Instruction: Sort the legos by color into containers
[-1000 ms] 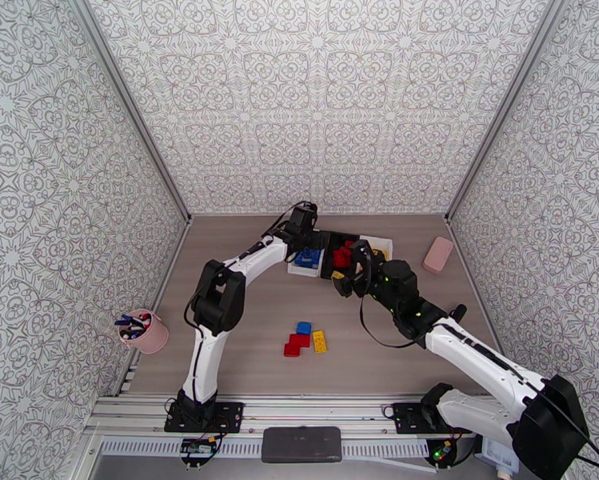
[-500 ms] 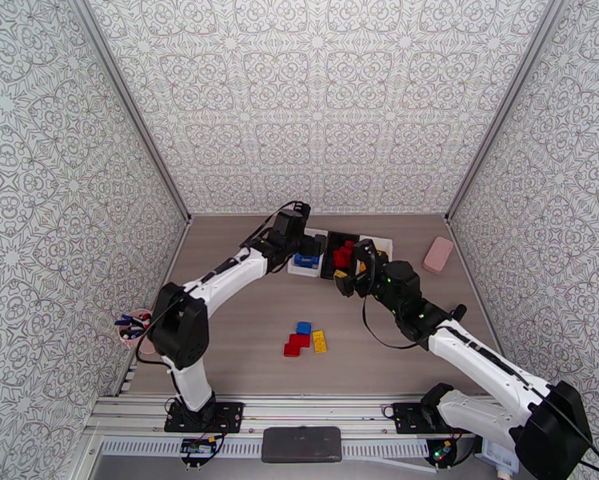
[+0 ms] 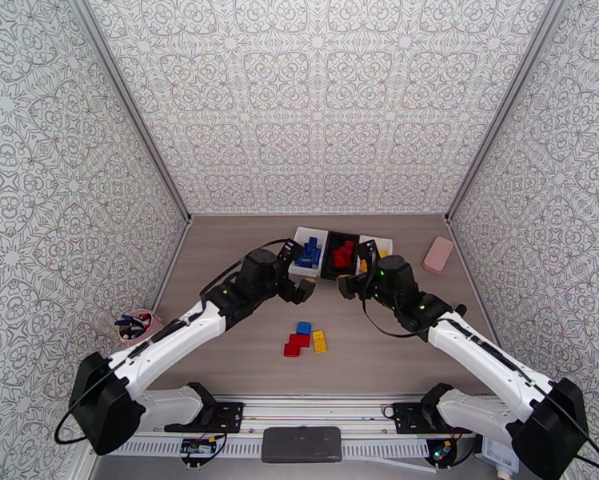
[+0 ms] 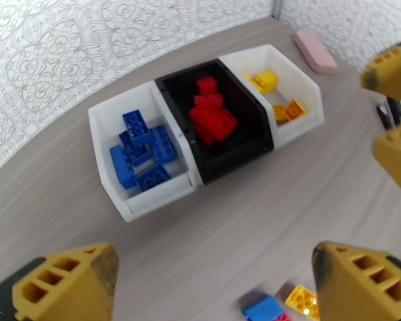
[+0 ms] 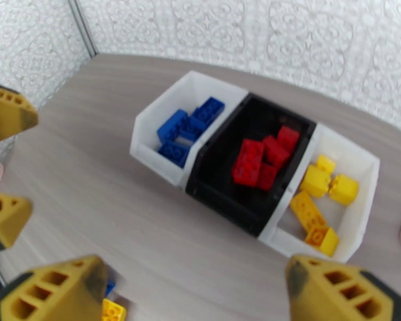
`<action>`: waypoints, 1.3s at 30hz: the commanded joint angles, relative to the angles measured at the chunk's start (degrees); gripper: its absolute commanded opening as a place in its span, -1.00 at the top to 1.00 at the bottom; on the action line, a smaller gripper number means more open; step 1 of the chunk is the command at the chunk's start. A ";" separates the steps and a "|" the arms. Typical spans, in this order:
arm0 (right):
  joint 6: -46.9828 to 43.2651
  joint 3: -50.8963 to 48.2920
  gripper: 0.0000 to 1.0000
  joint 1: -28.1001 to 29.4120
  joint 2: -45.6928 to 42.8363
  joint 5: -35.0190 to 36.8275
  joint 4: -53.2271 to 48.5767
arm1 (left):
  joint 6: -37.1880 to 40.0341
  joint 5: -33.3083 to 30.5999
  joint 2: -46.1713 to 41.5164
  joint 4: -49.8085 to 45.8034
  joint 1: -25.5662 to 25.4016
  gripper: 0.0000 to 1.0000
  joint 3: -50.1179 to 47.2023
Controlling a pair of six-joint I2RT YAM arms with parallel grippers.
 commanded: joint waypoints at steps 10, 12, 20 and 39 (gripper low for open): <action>18.47 -0.76 -0.79 9.14 7.29 3.84 -7.24 | 13.06 24.23 -13.45 -4.32 -0.28 -0.99 -12.77; 20.03 -0.73 -0.80 10.79 8.66 4.58 -7.66 | 15.45 25.13 -14.61 -4.64 -0.26 -0.99 -14.26; 24.72 0.78 -0.80 17.97 14.90 5.49 -9.94 | 19.32 26.99 -18.22 -5.39 0.53 -0.99 -16.96; 24.54 6.05 -0.46 22.23 29.51 -0.83 -10.08 | 21.21 29.01 -18.83 -5.92 1.68 -0.99 -17.85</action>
